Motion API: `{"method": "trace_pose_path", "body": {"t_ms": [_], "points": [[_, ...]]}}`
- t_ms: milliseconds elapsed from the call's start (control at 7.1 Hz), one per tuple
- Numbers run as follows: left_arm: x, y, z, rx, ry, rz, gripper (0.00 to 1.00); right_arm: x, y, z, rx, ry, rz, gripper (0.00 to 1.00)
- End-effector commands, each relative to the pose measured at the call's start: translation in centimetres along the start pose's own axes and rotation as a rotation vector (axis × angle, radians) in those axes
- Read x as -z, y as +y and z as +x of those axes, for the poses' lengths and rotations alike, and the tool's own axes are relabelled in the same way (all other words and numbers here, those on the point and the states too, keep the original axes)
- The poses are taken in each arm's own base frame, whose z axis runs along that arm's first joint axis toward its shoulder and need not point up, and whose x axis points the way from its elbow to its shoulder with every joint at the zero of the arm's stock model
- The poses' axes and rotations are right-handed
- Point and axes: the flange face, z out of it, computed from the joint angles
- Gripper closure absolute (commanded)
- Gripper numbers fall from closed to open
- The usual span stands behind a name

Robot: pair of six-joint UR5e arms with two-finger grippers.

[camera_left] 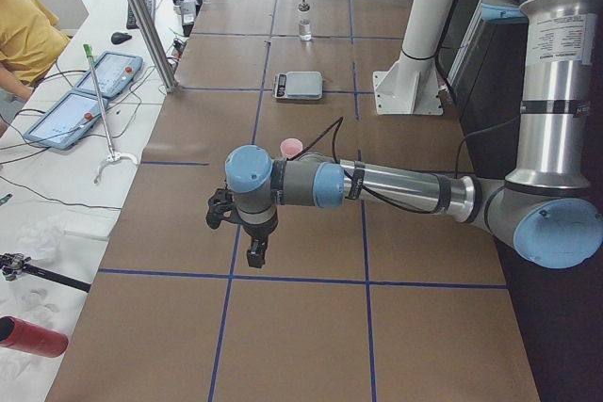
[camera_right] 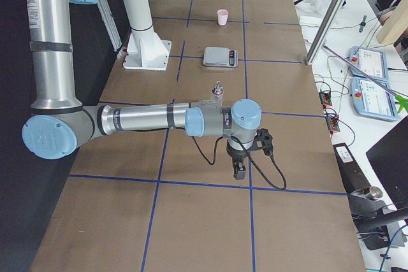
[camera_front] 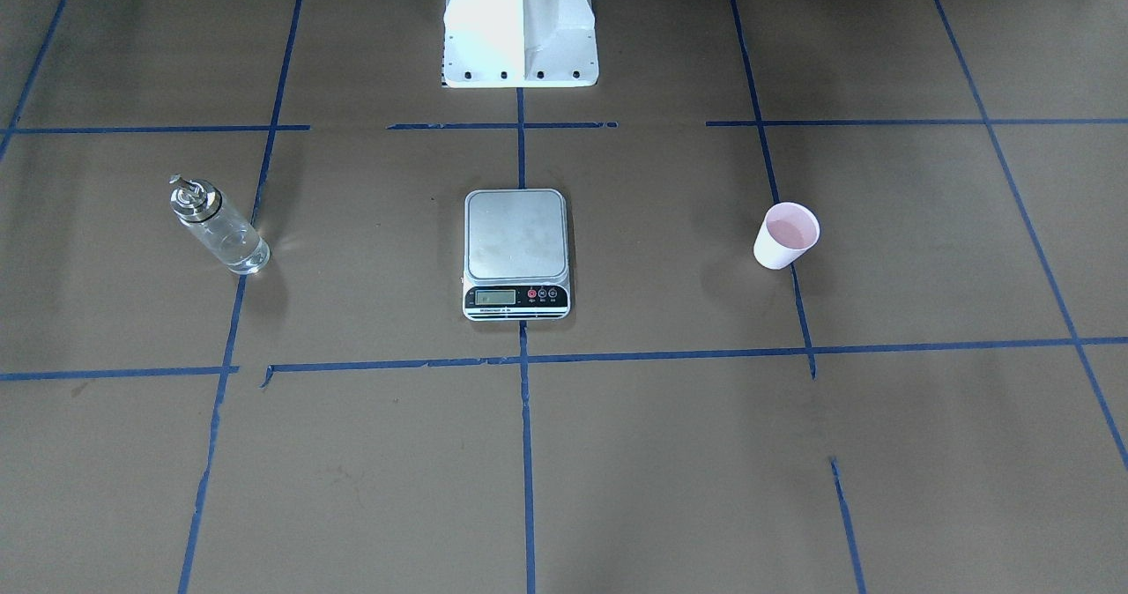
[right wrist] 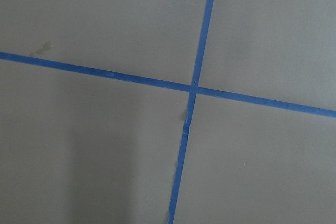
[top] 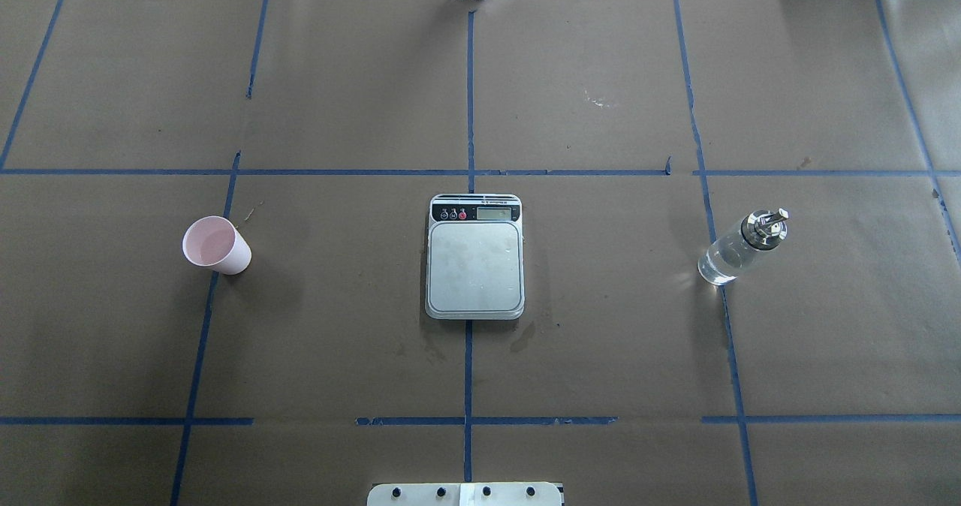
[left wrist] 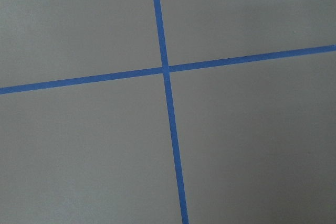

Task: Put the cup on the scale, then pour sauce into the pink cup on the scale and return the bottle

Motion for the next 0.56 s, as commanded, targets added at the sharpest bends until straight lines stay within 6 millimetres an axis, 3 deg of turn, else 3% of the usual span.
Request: {"method": "trace_pose_path", "body": {"t_ms": [0, 141, 282, 422], "points": [[0.8, 0.3, 0.8, -0.081, -0.011, 0.02, 0.0, -0.1, 0.1, 0.0, -0.008, -0.001, -0.001, 0.0], [1.0, 0.1, 0.9, -0.074, -0.012, 0.023, 0.0, 0.0, 0.0, -0.1, -0.005, -0.003, 0.001, 0.0], [2.7, 0.2, 2.8, -0.102, -0.009, 0.06, 0.0, 0.0, 0.0, -0.1, -0.005, -0.003, 0.001, 0.0], [3.2, 0.1, 3.2, -0.086, -0.02, 0.071, 0.0, -0.1, 0.0, -0.1, -0.007, -0.005, -0.001, 0.0]]}}
